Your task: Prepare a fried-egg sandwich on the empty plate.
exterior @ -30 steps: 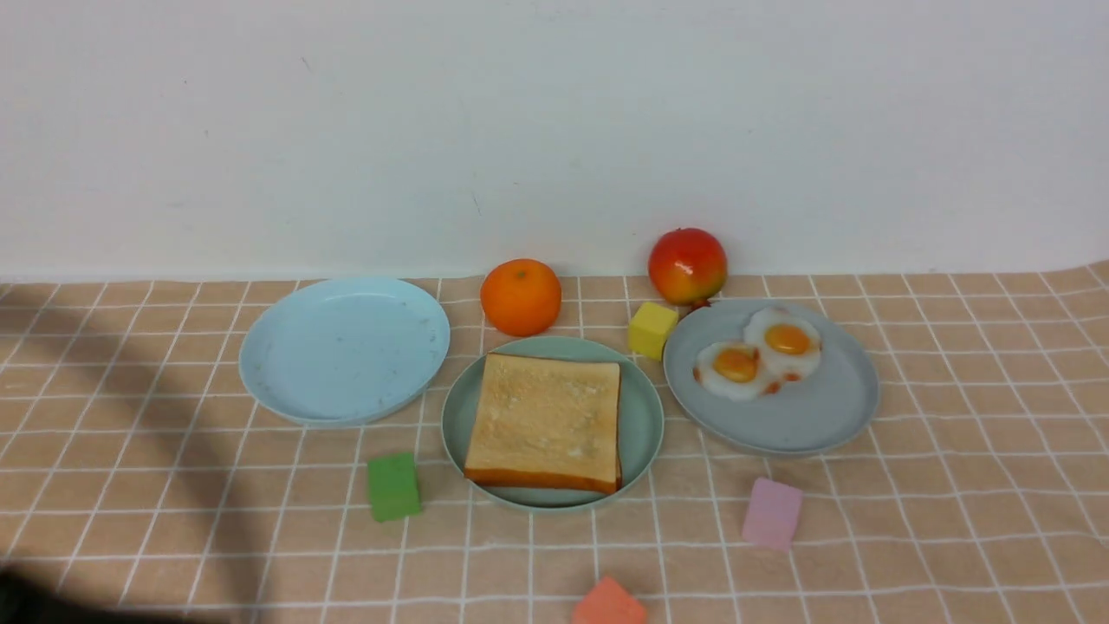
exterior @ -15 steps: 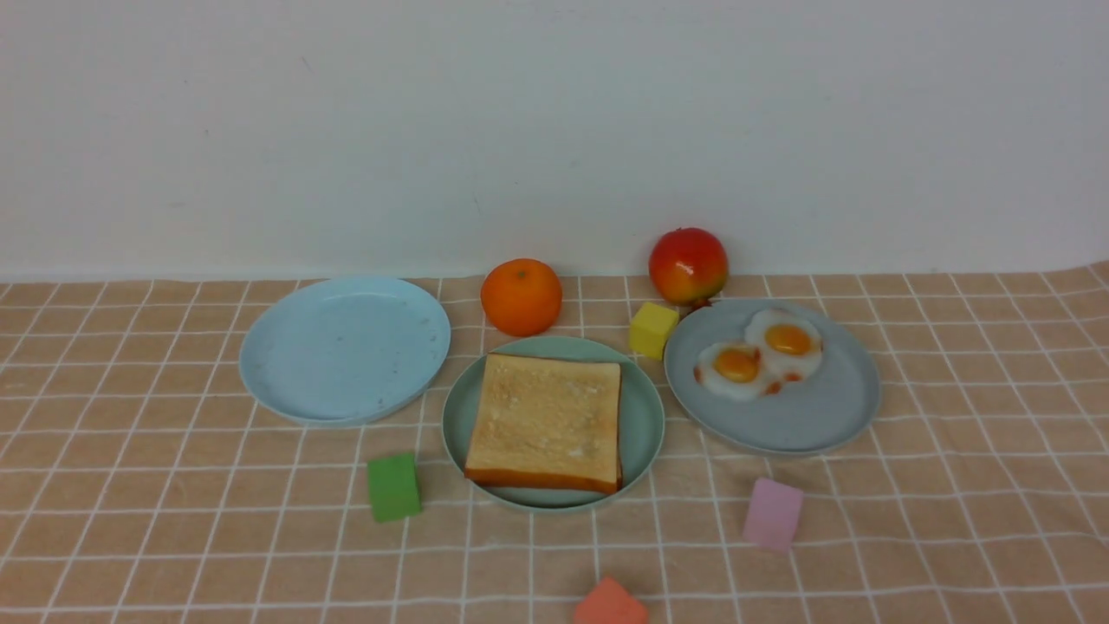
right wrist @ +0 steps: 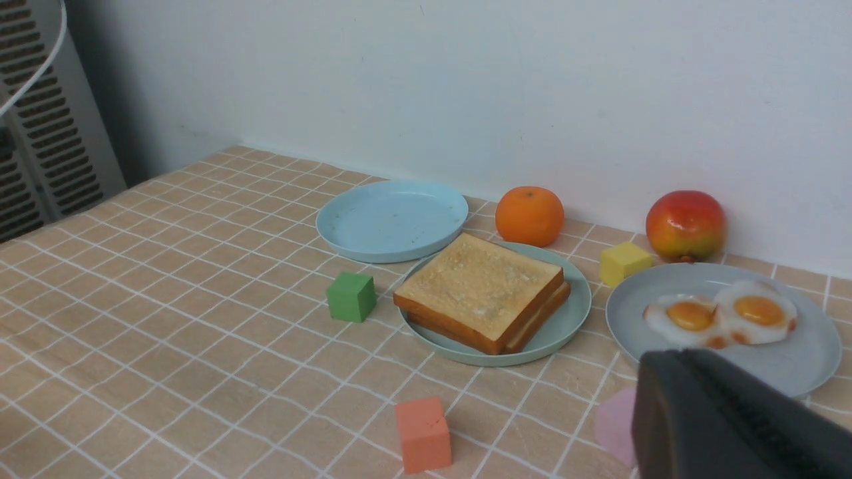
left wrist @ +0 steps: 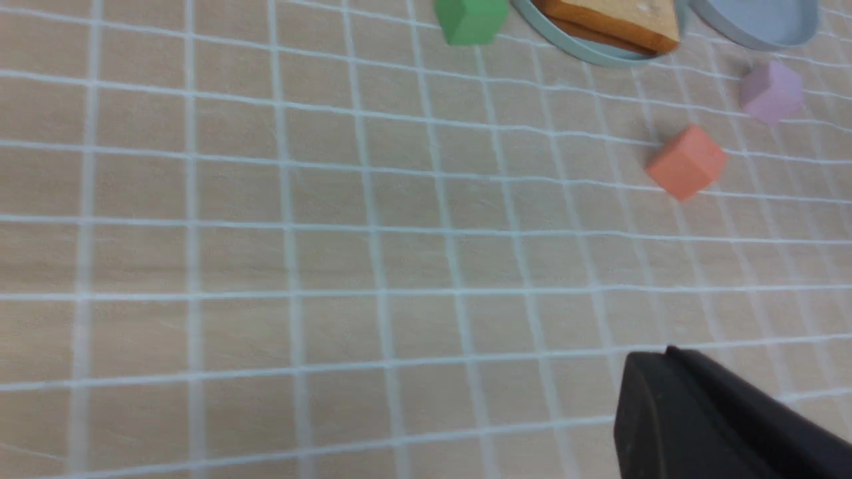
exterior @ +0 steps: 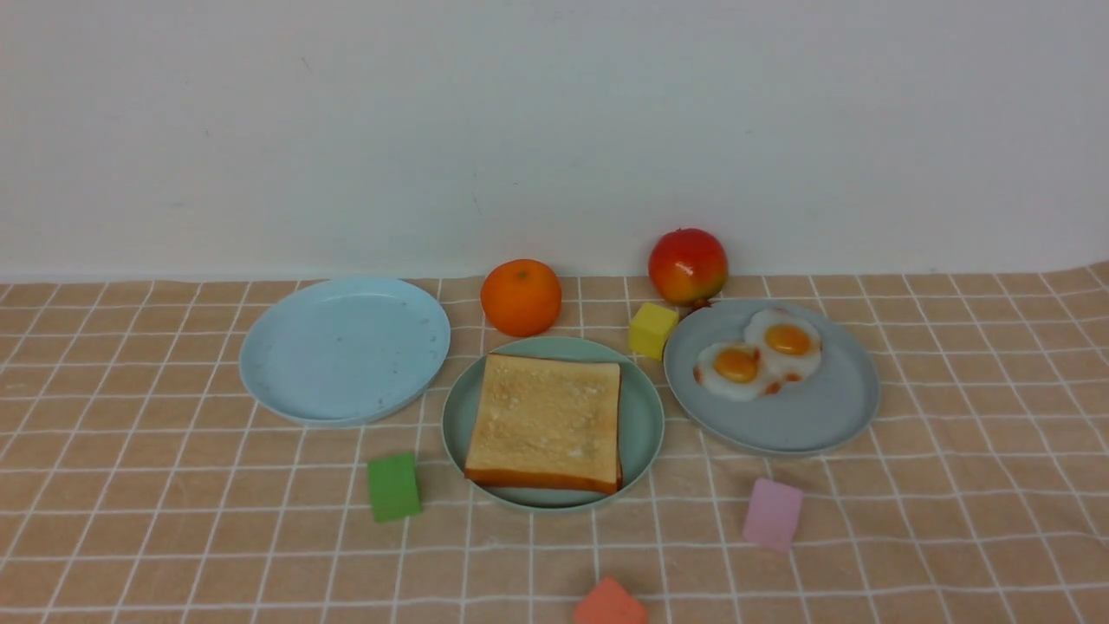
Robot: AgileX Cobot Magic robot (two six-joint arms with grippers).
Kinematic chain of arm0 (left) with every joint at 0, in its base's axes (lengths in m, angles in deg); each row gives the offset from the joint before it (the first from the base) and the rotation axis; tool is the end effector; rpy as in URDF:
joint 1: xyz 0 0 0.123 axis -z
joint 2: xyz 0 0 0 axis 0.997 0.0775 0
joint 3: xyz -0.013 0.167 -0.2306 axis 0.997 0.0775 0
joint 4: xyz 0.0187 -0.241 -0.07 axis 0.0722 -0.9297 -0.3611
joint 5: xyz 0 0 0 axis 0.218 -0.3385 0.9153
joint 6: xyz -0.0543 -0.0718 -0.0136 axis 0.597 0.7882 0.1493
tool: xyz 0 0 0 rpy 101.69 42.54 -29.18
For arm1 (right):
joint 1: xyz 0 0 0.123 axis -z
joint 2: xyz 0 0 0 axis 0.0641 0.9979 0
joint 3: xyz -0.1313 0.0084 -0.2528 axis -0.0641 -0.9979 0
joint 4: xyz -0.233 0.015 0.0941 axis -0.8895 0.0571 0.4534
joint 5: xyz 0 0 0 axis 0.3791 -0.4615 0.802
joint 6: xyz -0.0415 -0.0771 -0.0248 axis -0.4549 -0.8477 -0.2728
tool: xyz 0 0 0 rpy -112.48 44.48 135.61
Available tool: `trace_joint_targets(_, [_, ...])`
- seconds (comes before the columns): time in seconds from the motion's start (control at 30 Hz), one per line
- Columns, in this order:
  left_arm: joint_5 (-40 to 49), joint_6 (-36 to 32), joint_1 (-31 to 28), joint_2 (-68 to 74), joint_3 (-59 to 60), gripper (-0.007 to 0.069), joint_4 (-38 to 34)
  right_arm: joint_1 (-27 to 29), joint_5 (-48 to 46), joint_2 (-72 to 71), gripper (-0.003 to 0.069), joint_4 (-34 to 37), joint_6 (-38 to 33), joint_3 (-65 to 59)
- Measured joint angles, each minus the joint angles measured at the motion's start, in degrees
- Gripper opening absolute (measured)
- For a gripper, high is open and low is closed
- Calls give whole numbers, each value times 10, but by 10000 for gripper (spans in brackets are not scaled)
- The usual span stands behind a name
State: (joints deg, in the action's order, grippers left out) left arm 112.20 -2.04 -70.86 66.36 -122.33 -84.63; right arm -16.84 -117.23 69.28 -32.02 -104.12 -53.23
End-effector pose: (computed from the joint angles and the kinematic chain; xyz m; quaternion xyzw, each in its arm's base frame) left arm -0.0130 -0.0053 0.2926 -0.0259 0.8873 -0.1790 0.4242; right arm -0.0006 0.0323 0.2946 -0.1911 0.7132 0.2143 0.6395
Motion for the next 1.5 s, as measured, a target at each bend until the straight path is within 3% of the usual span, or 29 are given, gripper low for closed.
trace_joint_targets(0.1, [-57,-1,0,0,21,-13,42,0,0,0,1,0,0,0])
trace_joint_targets(0.23, [-309,-5,0,-15,128,-13,86,0,0,0,3,0,0,0])
trace_joint_targets(0.43, [-512,-17,-30,-52,313,-13,127,0,1,0,5,2,0,0])
trace_joint_targets(0.63, [-470,-27,-89,-52,360,-9,126,0,2,0,11,0,0,-3])
trace_joint_targets(1.5, [-470,-35,-90,-52,360,5,127,0,3,0,13,1,0,-4])
